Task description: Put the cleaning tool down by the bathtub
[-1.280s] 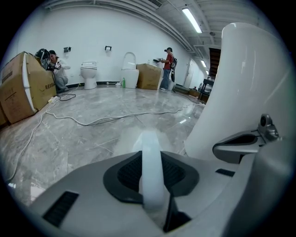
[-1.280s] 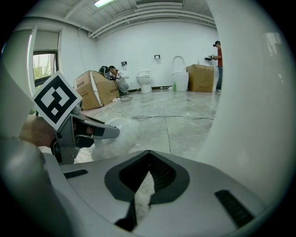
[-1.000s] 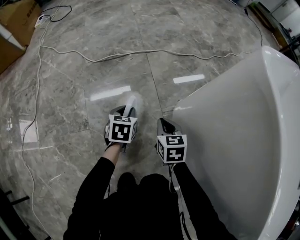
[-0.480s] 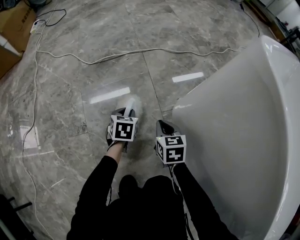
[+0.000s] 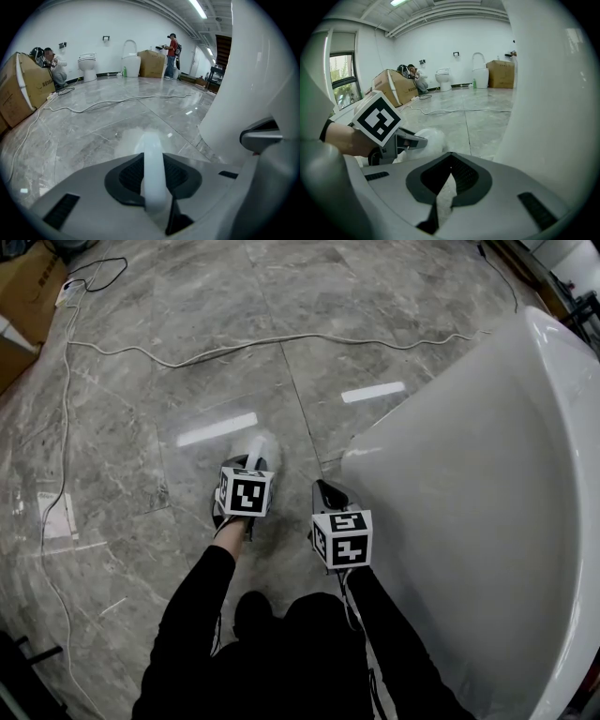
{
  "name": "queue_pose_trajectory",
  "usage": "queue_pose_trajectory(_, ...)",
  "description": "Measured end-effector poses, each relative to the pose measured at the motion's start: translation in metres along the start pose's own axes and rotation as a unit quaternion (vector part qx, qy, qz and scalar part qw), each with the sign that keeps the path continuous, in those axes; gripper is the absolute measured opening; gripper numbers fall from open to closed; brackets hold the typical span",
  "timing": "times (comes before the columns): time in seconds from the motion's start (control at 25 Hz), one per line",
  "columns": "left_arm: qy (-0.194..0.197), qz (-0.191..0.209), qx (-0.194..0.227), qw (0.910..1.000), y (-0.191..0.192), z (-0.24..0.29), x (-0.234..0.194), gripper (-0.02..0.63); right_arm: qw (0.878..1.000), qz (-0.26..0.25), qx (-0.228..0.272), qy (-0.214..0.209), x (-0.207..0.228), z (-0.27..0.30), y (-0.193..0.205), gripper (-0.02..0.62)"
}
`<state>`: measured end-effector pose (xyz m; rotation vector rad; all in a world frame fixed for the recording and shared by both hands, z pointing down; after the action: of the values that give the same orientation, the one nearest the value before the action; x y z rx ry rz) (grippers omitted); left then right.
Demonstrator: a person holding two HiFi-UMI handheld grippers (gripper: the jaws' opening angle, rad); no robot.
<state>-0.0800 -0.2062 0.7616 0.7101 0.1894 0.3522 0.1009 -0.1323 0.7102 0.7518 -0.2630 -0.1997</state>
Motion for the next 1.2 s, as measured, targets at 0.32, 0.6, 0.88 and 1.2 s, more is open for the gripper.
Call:
queue_pose_trajectory(0.32,-0.002,0.000,0.004,1.0000,0.002,0.006,0.003,0.098,1.000,0.000,-0.005,-0.005,0.000,0.003,0.003,-0.002)
queue_pose_trajectory(0.6,0.010,-0.007,0.019,0.9997,0.006,0.003,0.001,0.101,1.000,-0.007,-0.005,-0.008,-0.005,0.003,0.002,-0.001)
queue_pose_trajectory(0.88,0.028,-0.017,0.022,0.9992,0.007,-0.005,0.002,0.152,1.000,-0.009,-0.005,-0.005,-0.004,0.003,0.001,-0.002)
queue_pose_trajectory(1.2,0.035,-0.016,0.034,0.9987,0.000,-0.029,-0.001,0.152,1.000,-0.009,0.000,-0.005,-0.004,0.000,-0.008,-0.001)
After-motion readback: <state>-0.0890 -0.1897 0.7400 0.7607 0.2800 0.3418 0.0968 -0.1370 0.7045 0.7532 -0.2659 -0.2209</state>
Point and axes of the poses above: the fingertips, and each gripper's own axes: z forward along the fingers, x to its right, y out of its underside, the point moved 9 cm from there along -z, backward along the fingers, and after that the axes turned 6 degrees about z, right-handed, at the moved point
